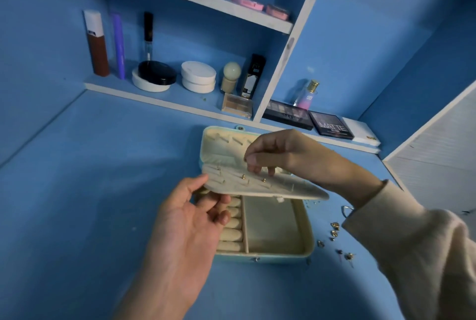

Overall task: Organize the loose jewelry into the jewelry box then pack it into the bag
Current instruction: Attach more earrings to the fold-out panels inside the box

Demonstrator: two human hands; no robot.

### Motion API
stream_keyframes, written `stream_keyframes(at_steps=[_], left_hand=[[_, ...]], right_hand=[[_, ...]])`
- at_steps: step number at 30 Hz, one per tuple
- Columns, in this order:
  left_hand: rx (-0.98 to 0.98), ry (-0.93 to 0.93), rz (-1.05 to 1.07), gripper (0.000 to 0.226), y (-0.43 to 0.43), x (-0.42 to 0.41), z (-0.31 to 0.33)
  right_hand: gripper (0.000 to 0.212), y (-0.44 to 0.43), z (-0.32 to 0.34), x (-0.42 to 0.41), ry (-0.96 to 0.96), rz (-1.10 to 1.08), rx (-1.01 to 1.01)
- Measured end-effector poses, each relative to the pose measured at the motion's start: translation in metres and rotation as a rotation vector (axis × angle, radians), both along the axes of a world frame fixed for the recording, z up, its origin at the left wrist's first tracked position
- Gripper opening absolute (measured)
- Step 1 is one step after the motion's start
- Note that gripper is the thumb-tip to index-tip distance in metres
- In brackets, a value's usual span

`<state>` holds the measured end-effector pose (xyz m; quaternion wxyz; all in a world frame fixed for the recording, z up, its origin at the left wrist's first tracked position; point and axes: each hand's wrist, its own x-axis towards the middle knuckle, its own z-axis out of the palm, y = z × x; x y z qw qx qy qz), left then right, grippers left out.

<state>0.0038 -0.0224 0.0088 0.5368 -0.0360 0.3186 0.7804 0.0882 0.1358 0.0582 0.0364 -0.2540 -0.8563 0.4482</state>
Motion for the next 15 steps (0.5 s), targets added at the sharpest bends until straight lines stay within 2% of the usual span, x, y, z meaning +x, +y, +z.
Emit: stream_keyframes(at_steps=[15], left_hand=[[0.006,-0.054,0.011,0.017,-0.0009,-0.0015,0.0012]], right_hand=[[0.006,0.001,-0.001,-0.0069,-0.072,0.049,0.059]])
